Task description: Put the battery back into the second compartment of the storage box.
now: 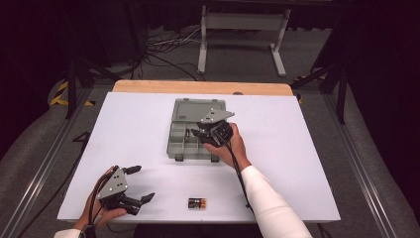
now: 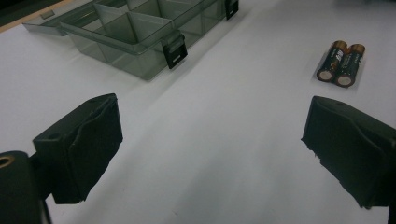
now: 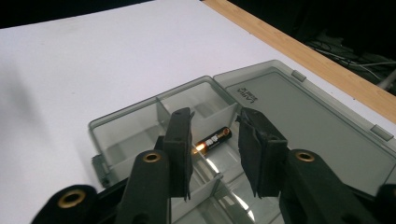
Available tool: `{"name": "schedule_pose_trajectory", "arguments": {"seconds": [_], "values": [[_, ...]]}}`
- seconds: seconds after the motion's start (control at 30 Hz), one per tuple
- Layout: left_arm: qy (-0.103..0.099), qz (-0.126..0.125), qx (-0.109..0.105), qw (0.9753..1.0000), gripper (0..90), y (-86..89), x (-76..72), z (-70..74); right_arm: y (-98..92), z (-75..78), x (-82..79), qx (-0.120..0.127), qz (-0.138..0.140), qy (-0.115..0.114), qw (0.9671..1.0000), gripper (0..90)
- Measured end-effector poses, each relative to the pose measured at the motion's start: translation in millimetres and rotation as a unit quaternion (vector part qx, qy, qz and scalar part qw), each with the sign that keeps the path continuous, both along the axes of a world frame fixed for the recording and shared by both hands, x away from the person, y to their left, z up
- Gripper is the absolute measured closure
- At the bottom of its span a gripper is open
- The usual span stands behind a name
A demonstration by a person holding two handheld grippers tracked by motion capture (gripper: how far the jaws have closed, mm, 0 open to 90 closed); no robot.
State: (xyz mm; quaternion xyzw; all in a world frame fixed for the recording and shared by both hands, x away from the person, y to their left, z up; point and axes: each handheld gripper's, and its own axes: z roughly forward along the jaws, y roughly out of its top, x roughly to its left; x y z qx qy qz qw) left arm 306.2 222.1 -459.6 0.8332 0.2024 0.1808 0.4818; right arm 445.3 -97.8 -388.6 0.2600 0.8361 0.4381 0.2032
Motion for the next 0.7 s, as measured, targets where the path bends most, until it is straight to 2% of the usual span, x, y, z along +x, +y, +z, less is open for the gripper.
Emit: {"name": "schedule_pose_trajectory", "arguments": {"seconds": [0.17,0.3,0.4,0.43,0.57,0.7], "values": [[0.0,0.002,0.0,1.0,5.2,0.8,-0.1,0.0,-5.7,4.2,-13.8,0.012,0.019,-0.013,0.9997,60.4],[0.0,0.001,0.001,1.0,5.2,-0.2,0.0,0.0,-8.9,5.4,-22.9,0.011,0.026,-0.021,0.9994,51.4],[0.001,0.0,0.001,1.0,5.1,-0.4,0.4,-0.5,-12.1,6.6,-29.2,0.017,0.026,-0.027,0.9991,44.9],[0.001,0.0,0.001,1.0,5.1,-0.4,0.4,-0.5,-12.1,6.6,-29.2,0.017,0.026,-0.027,0.9991,44.9],[0.003,0.001,-0.001,1.0,5.1,-0.4,1.6,-0.5,-16.4,6.0,-39.5,0.015,0.022,-0.037,0.999,35.6],[0.002,-0.001,0.002,1.0,5.0,-1.9,1.3,-0.5,-18.6,3.3,-47.1,0.015,0.02,-0.033,0.9992,28.5]]}}
